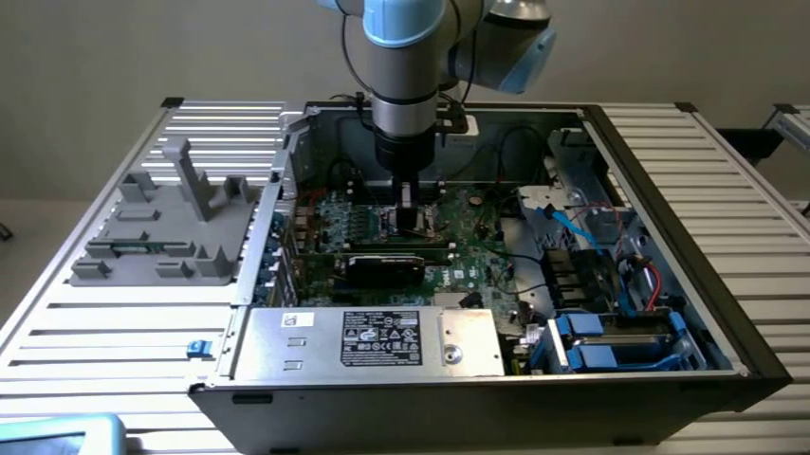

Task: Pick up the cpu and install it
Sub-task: 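Place the cpu into insertion slot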

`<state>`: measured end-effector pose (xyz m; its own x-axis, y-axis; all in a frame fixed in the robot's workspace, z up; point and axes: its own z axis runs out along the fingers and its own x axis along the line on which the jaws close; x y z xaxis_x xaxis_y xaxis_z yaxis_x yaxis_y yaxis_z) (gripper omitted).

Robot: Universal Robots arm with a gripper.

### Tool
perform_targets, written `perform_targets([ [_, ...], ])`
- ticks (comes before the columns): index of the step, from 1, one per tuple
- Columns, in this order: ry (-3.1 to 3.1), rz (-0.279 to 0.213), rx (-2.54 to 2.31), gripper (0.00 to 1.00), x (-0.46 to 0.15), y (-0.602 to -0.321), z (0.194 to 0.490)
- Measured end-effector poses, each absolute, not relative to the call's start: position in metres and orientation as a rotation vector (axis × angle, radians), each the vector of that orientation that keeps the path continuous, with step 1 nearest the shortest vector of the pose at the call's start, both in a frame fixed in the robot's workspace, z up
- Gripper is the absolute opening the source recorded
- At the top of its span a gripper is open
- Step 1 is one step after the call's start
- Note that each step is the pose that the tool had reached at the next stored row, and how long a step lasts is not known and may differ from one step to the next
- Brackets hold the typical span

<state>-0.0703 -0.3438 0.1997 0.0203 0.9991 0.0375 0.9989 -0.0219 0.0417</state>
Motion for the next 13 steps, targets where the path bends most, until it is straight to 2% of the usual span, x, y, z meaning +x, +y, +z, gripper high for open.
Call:
perform_targets([
  [13,2.191,0.085,2.237,0.54,-0.0703,-0.3429,0.1991],
])
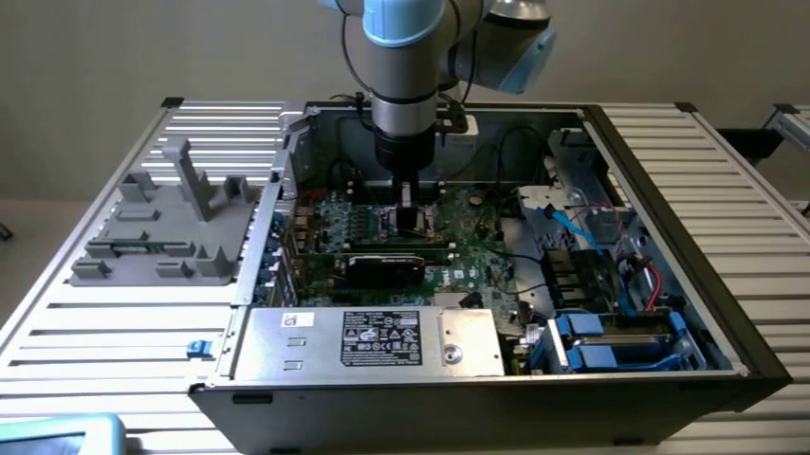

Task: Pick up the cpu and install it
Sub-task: 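Place the cpu into insertion slot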

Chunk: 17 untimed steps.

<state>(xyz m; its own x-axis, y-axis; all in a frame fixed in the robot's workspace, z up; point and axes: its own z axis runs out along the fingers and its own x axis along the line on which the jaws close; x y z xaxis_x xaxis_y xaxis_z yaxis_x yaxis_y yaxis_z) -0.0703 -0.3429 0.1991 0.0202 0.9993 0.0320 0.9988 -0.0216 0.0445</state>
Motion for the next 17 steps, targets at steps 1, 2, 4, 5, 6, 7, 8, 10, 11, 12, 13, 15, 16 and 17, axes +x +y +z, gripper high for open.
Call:
perform_targets([
  [1,2.191,0.085,2.237,0.54,-0.0703,-0.3429,0.1990],
  [2,2.191,0.085,2.237,0.54,-0.0703,-0.3428,0.1990],
  [4,2.190,0.085,2.236,0.54,-0.0703,-0.3424,0.1987],
  [5,2.190,0.085,2.236,0.54,-0.0703,-0.3423,0.1987],
  [6,2.190,0.085,2.236,0.54,-0.0703,-0.3423,0.1987],
  [7,2.190,0.085,2.236,0.54,-0.0703,-0.3422,0.1987],
  [8,2.189,0.085,2.236,0.54,-0.0703,-0.3421,0.1987],
  [10,2.189,0.085,2.236,0.54,-0.0703,-0.3418,0.1983],
  [11,2.189,0.085,2.236,0.54,-0.0703,-0.3418,0.1980],
  [12,2.189,0.085,2.236,0.54,-0.0703,-0.3418,0.1979],
  [13,2.189,0.085,2.236,0.54,-0.0704,-0.3418,0.1978],
  [15,2.189,0.085,2.236,0.54,-0.0703,-0.3418,0.1978],
  [16,2.189,0.085,2.236,0.54,-0.0706,-0.3417,0.1977],
  [17,2.190,0.085,2.235,0.54,-0.0705,-0.3417,0.1976],
])
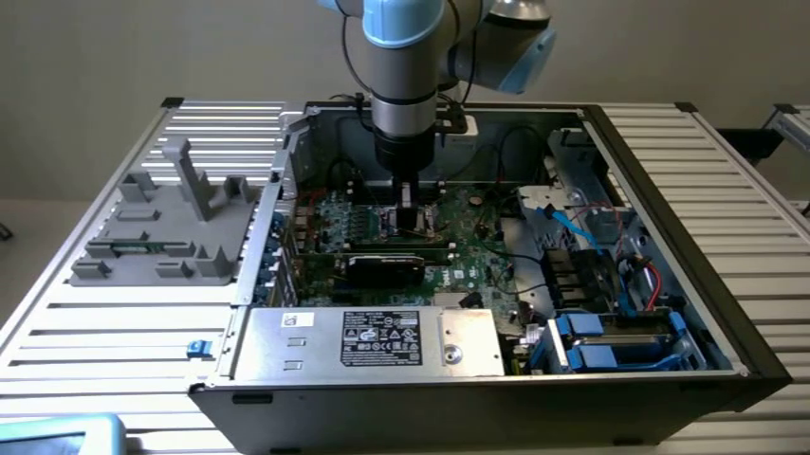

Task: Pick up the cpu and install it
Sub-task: 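Place the cpu into insertion slot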

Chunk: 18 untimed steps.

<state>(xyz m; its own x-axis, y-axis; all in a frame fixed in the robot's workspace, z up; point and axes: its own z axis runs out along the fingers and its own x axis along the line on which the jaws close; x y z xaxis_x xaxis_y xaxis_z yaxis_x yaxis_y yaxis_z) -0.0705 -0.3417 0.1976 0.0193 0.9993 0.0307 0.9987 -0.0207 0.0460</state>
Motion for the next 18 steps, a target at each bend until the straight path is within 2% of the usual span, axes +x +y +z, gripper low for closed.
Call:
perform_targets([
  [18,2.190,0.085,2.235,0.54,-0.0704,-0.3417,0.1965],
])
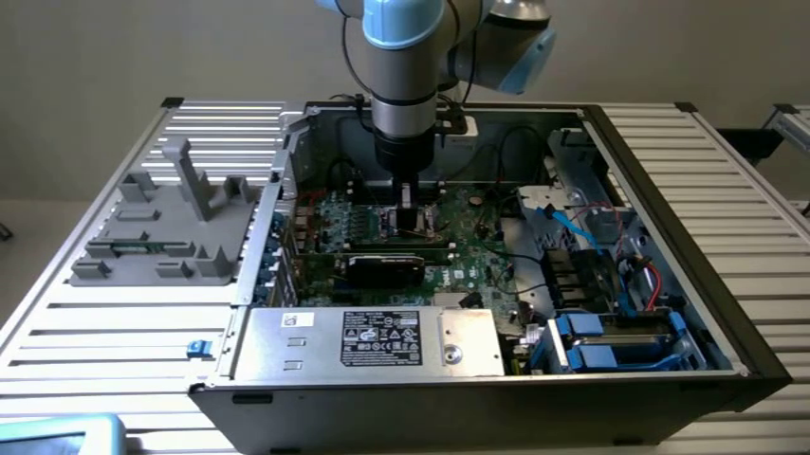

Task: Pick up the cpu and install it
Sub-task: 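Place the cpu into insertion slot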

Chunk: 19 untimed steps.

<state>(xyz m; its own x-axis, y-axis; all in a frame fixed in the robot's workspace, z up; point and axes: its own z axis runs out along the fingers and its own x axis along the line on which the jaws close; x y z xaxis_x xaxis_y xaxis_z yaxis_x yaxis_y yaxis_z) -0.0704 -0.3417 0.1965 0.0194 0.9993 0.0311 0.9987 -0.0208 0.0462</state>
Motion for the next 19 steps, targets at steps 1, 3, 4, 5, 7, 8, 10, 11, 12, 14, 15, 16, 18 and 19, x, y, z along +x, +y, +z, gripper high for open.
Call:
perform_targets([
  [1,2.190,0.085,2.235,0.54,-0.070,-0.342,0.197],
  [3,2.190,0.086,2.235,0.54,-0.070,-0.342,0.196],
  [4,2.191,0.086,2.235,0.55,-0.070,-0.342,0.196],
  [5,2.191,0.086,2.235,0.55,-0.070,-0.342,0.196],
  [7,2.191,0.087,2.235,0.62,-0.070,-0.342,0.197],
  [8,2.191,0.087,2.235,0.62,-0.070,-0.342,0.197],
  [10,2.192,0.090,2.237,0.62,-0.070,-0.342,0.198],
  [11,2.193,0.092,2.238,0.62,-0.070,-0.342,0.200],
  [12,2.195,0.096,2.239,0.62,-0.070,-0.342,0.201],
  [14,2.196,0.101,2.242,0.62,-0.070,-0.342,0.204],
  [15,2.197,0.102,2.243,0.62,-0.070,-0.342,0.205],
  [16,2.198,0.105,2.244,0.62,-0.070,-0.342,0.208],
  [18,2.199,0.108,2.245,0.62,-0.070,-0.342,0.214],
  [19,2.200,0.109,2.245,0.62,-0.070,-0.342,0.217],
])
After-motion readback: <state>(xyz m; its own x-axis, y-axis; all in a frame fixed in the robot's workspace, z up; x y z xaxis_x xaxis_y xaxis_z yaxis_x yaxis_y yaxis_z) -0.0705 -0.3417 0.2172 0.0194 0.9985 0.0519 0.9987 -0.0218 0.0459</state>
